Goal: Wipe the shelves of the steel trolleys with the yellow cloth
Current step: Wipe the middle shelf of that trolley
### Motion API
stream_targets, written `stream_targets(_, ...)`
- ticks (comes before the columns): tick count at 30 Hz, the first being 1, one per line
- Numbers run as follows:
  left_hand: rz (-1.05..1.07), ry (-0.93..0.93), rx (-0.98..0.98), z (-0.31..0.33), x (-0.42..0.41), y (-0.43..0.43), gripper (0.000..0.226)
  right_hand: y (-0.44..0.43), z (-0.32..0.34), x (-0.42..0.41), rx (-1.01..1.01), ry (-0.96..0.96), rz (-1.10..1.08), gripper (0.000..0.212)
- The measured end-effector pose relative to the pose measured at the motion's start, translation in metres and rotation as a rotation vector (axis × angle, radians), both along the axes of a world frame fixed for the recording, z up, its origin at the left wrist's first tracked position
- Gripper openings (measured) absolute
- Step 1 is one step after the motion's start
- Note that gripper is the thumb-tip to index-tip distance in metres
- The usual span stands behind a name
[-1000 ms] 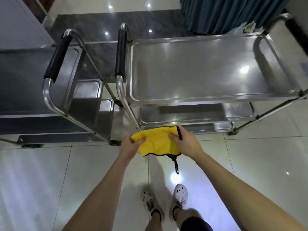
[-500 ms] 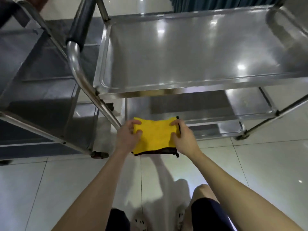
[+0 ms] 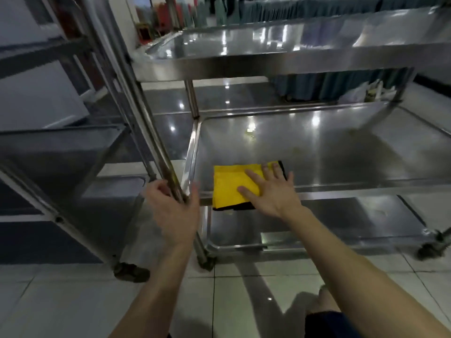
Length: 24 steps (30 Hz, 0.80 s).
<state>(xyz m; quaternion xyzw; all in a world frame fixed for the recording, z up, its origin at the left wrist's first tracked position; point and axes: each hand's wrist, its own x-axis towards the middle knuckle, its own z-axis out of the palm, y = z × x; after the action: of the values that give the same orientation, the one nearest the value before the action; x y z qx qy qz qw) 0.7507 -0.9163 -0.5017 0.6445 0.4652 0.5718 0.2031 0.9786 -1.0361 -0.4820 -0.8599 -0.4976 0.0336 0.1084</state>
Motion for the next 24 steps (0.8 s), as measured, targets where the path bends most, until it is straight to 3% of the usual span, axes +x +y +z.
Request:
stream_targets(2, -0.06, -0.068, -0.078, -0.001, -0.003, 0.015, 0.063, 0.003, -0.008, -0.004, -0.029, -0.007, -0.017, 0.091)
stream_targets(4, -0.18, -0.11, -0.291, 0.009, -0.001, 0.03, 0.051, 0.001, -0.005, -0.011, -0.049, -0.016, -0.026, 0.088)
stream_targets(7, -0.257, -0.202, -0.504, 0.021, 0.002, 0.042, 0.057, -0.004, -0.002, -0.026, -0.051, -0.019, -0.053, 0.086)
stream_targets(11, -0.318, -0.286, -0.477, 0.011, 0.001, 0.051, 0.043, -0.012, -0.007, -0.042, -0.033, -0.065, -0.056, 0.091)
stream_targets(17, -0.24, -0.29, -0.508, 0.007, -0.023, 0.065, 0.049, -0.004, -0.002, -0.075, -0.064, -0.115, -0.059, 0.11)
stream_targets(20, -0.211, -0.25, -0.548, 0.016, -0.036, 0.07, 0.078, 0.025, 0.002, -0.097, -0.071, -0.079, -0.043, 0.107)
stream_targets(24, -0.153, -0.286, -0.485, 0.018, -0.037, 0.081, 0.062, 0.056, -0.015, -0.103, -0.08, -0.089, -0.02, 0.098)
